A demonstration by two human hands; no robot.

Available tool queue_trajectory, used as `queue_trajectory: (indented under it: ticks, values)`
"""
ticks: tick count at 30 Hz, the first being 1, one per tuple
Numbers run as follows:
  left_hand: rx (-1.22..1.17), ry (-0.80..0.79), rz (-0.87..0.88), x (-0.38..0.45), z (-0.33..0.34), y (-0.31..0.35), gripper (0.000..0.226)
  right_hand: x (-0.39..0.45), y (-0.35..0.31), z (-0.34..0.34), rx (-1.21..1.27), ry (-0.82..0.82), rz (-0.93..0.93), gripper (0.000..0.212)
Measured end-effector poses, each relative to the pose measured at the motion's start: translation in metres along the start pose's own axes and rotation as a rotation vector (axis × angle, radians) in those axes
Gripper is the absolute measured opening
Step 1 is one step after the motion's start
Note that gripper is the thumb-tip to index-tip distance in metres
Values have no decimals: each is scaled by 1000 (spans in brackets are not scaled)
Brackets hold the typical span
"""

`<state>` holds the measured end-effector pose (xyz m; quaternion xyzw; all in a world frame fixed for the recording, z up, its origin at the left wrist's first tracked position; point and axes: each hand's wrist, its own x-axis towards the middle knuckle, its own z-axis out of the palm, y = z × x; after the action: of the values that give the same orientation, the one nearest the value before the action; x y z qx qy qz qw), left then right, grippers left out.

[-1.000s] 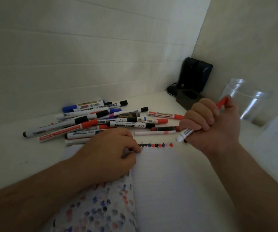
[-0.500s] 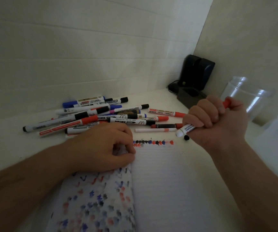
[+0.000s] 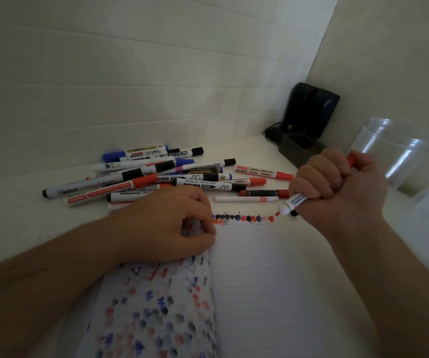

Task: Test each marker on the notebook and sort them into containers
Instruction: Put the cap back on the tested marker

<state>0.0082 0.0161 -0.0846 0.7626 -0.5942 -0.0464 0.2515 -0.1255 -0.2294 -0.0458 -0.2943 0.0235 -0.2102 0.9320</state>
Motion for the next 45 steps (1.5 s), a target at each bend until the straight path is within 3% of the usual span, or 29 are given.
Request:
queue_trajectory:
  ticks: [3,6,8,9,12,14,16,18,21,26,45]
  values:
    - [-4,4,7,0,1,0,10,0,6,4,-16,22,44,42]
    - [-3,-3,15,0,1,-2,13,2,12,13,-42,160,52,8]
    - [20,-28,33,0,1,-3,20,3,16,13,-153,228,52,9]
    - [40,-49,40,0,1,-3,23,3,20,13,-259,238,33,16]
    - [100,-133,31,0,-1,-2,31,1,26,14,-534,160,44,68]
    - [117,-167,14,1,-1,-2,34,0,28,12,-594,28,161,79]
    - [107,-156,7,0,0,-1,36,-2,33,8,-638,-118,239,69]
    - [88,-134,4,0,1,-1,37,-1,38,0,-724,-176,164,45]
    - [78,-114,-1,1,2,0,38,3,45,-7,-1053,-65,1,33]
    - [70,-89,-6,2,6,-2,41,2,55,-5,-1376,8,-40,19]
    - [46,-76,-32,4,5,1,38,4,68,5,-1584,72,-46,21]
